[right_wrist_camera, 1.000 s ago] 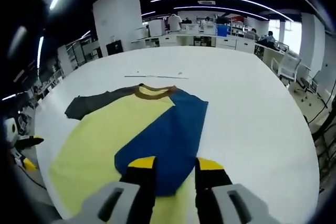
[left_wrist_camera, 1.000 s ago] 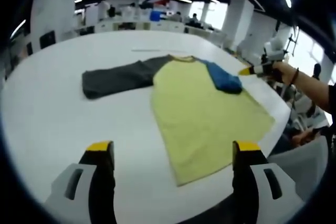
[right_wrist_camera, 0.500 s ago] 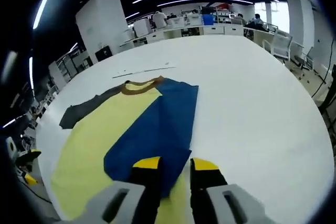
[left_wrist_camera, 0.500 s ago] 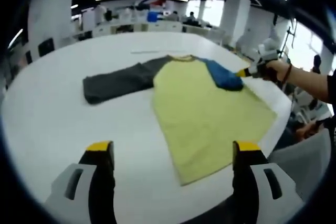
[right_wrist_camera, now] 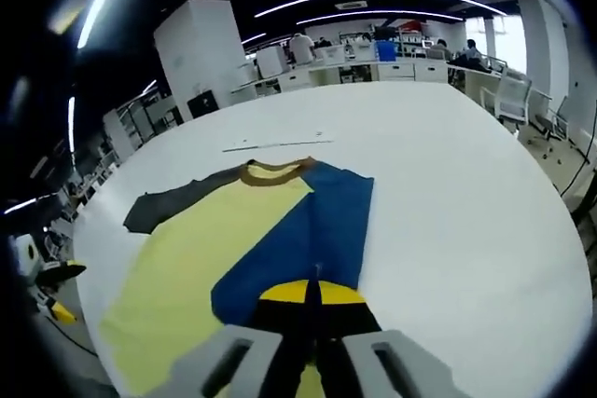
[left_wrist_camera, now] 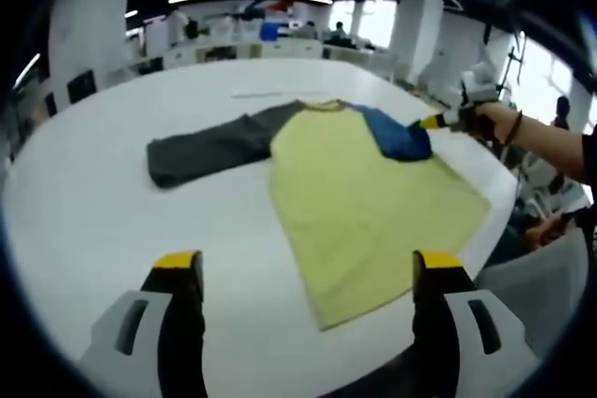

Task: Fold the garment on the visible template until the final outline fits inside the template.

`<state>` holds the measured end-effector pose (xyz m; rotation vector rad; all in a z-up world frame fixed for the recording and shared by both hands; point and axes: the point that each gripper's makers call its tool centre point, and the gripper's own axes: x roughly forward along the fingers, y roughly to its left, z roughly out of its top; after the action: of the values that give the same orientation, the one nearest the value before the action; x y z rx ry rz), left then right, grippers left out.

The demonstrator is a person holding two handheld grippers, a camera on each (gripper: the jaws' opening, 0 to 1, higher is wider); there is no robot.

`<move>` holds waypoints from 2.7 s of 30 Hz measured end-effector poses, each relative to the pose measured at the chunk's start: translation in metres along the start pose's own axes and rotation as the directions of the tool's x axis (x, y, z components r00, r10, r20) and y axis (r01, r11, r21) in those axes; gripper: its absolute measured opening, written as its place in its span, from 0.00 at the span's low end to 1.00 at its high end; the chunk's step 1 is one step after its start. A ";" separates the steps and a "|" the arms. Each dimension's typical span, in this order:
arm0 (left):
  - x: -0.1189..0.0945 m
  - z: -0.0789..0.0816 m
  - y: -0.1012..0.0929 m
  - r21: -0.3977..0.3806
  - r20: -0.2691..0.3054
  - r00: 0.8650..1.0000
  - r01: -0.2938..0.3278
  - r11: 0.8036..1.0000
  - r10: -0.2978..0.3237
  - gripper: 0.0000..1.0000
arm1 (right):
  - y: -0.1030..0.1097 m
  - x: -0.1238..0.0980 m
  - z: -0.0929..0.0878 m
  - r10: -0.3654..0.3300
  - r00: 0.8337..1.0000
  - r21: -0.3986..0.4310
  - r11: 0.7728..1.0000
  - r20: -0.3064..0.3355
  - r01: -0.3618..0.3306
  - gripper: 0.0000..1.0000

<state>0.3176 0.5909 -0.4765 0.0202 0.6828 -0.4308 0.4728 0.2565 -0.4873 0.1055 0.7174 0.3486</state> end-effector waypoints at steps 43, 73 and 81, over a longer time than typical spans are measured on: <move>-0.013 -0.005 0.021 0.002 0.012 0.999 -0.034 0.999 0.034 0.92 | 0.212 0.041 0.051 0.268 0.962 -0.145 0.955 0.045 -0.259 0.00; -0.014 -0.015 0.034 -0.059 0.004 0.998 -0.061 0.996 0.061 0.91 | 0.240 0.112 0.042 0.240 0.971 -0.076 0.968 -0.021 -0.241 0.00; -0.013 -0.017 0.037 -0.070 -0.002 0.998 -0.064 0.995 0.064 0.91 | 0.241 0.128 0.030 0.224 0.973 -0.057 0.972 -0.060 -0.228 0.00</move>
<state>0.3131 0.6324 -0.4867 -0.0240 0.6946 -0.3448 0.5152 0.5273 -0.4936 0.1188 0.7481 0.5935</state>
